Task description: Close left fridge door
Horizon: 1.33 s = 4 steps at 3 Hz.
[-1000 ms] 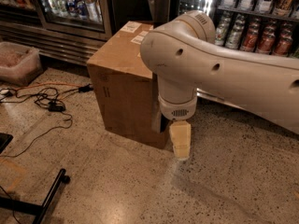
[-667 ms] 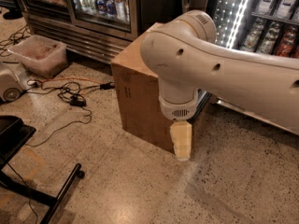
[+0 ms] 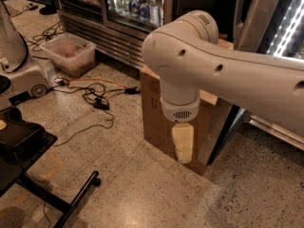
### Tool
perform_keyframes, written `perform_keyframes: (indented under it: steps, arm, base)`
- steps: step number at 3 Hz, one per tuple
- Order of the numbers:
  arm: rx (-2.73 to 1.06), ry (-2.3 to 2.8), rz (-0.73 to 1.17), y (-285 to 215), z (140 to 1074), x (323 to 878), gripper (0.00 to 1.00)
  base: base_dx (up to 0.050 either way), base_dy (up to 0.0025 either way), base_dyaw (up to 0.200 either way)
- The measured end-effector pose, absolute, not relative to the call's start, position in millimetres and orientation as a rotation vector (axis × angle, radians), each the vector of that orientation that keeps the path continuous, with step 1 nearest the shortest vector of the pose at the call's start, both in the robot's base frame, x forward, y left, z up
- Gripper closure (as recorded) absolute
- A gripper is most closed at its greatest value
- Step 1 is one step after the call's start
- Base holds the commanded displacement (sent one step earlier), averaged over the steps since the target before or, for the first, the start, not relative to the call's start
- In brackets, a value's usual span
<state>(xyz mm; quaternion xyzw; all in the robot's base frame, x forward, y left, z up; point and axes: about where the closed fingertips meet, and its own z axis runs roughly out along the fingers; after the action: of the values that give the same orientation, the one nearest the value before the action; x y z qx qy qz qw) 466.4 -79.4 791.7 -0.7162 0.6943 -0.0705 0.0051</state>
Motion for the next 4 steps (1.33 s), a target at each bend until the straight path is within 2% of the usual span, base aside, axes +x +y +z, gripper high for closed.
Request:
perform_keyframes:
  steps: [1,2,3,4]
  arm:
    - [-2.243,2.174,-0.221,-79.4,791.7,466.4,0.00]
    - [-2.240,2.181,-0.230,-80.1,793.4,468.7,0.00]
    - [-2.218,2.217,-0.249,-82.5,804.0,497.0,0.00]
    - [-2.233,2.303,-0.291,-88.7,813.3,551.0,0.00]
  base:
    - [0.050,0.00000,0.000]
    - [0.000,0.00000,0.000]
    - [0.000,0.00000,0.000]
    - [0.000,0.00000,0.000]
